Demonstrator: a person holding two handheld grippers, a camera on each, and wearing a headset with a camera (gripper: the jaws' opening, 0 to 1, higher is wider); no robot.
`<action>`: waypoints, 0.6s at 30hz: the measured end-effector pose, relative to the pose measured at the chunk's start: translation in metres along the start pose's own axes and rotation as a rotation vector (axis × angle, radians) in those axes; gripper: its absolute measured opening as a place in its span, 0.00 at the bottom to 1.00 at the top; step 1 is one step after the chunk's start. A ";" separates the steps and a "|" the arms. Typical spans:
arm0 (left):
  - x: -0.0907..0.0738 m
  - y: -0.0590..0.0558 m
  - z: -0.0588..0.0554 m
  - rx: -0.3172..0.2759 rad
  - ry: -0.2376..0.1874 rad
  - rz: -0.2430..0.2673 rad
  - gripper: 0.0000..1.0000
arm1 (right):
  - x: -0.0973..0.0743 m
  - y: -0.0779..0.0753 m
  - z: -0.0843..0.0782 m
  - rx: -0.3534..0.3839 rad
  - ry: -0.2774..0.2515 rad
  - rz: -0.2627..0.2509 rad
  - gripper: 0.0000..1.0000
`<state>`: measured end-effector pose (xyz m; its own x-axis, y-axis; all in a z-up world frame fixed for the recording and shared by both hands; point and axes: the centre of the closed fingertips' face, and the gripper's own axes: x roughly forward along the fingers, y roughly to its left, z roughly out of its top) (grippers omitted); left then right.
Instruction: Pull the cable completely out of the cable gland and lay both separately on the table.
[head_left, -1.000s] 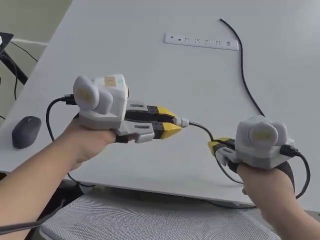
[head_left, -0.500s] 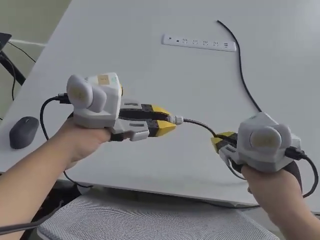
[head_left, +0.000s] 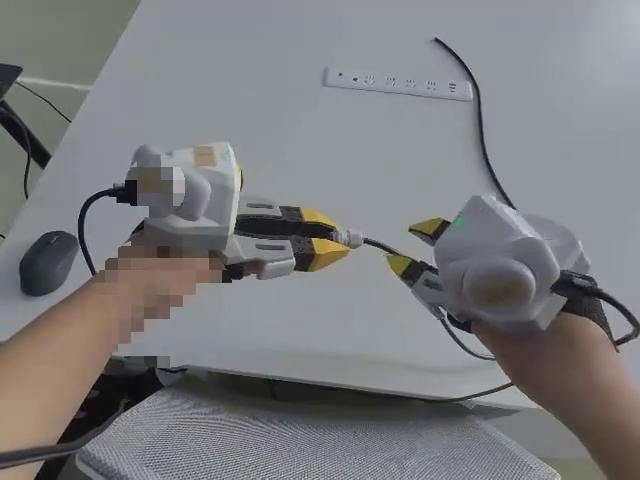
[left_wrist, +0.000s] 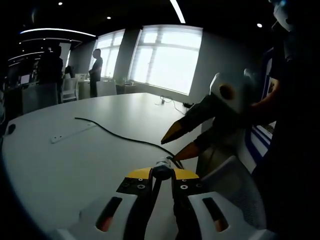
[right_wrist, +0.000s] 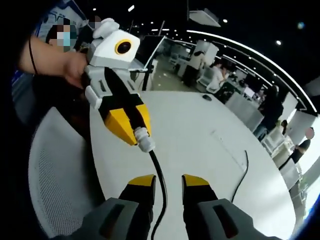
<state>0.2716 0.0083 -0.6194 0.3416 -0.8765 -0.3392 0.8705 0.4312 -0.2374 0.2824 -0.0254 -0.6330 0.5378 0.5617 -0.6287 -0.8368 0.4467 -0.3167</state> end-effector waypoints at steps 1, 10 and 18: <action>0.000 0.000 0.000 0.002 0.001 0.000 0.15 | 0.002 0.003 0.002 -0.012 -0.004 0.015 0.16; 0.000 -0.005 -0.002 0.006 0.007 -0.005 0.15 | 0.012 0.017 0.010 -0.098 -0.014 0.041 0.10; 0.001 -0.005 -0.004 0.005 0.012 -0.007 0.15 | 0.013 0.022 0.014 -0.123 -0.018 0.039 0.01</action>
<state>0.2661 0.0062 -0.6223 0.3314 -0.8768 -0.3484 0.8746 0.4240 -0.2352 0.2719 0.0013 -0.6386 0.5056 0.5899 -0.6296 -0.8627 0.3364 -0.3776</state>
